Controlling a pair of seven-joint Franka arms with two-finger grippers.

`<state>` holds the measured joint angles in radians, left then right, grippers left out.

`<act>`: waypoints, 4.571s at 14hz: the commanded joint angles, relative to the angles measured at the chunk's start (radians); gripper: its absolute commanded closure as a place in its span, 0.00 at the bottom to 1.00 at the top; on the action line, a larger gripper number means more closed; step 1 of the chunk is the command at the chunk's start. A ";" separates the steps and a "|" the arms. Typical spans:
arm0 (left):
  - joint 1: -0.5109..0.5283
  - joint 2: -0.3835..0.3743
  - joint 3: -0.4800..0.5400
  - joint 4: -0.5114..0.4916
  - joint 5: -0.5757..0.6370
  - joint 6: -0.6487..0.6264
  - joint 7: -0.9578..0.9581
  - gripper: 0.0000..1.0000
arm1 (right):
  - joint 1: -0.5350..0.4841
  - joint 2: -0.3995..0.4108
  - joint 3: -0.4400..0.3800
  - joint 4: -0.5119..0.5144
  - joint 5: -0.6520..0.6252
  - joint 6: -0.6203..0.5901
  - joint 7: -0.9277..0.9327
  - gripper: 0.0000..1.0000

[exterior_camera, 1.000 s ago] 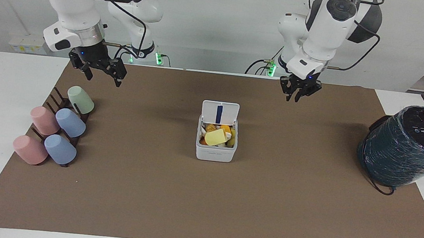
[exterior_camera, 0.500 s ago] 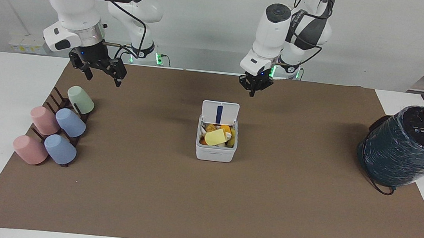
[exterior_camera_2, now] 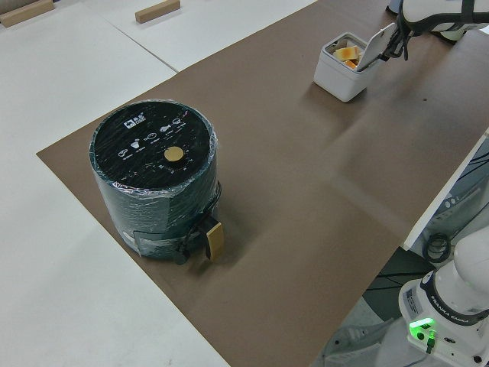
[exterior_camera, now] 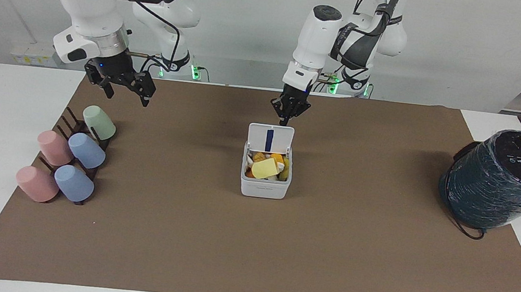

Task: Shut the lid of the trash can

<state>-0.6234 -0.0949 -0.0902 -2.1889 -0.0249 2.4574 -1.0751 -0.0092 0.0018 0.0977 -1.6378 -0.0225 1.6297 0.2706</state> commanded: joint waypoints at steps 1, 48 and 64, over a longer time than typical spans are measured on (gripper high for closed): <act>0.010 0.046 0.015 0.034 -0.009 0.132 -0.100 1.00 | -0.020 0.004 0.011 0.010 0.021 -0.010 -0.021 0.00; 0.562 0.222 0.024 0.632 -0.084 -0.632 0.784 1.00 | -0.021 0.004 0.011 0.010 0.022 -0.010 -0.021 0.00; 0.651 0.146 0.024 0.621 0.042 -0.750 1.136 0.00 | -0.020 0.004 0.011 0.010 0.021 -0.010 -0.021 0.00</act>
<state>0.0327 0.0671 -0.0646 -1.5508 -0.0040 1.6775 0.0499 -0.0092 0.0018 0.0977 -1.6378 -0.0224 1.6297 0.2706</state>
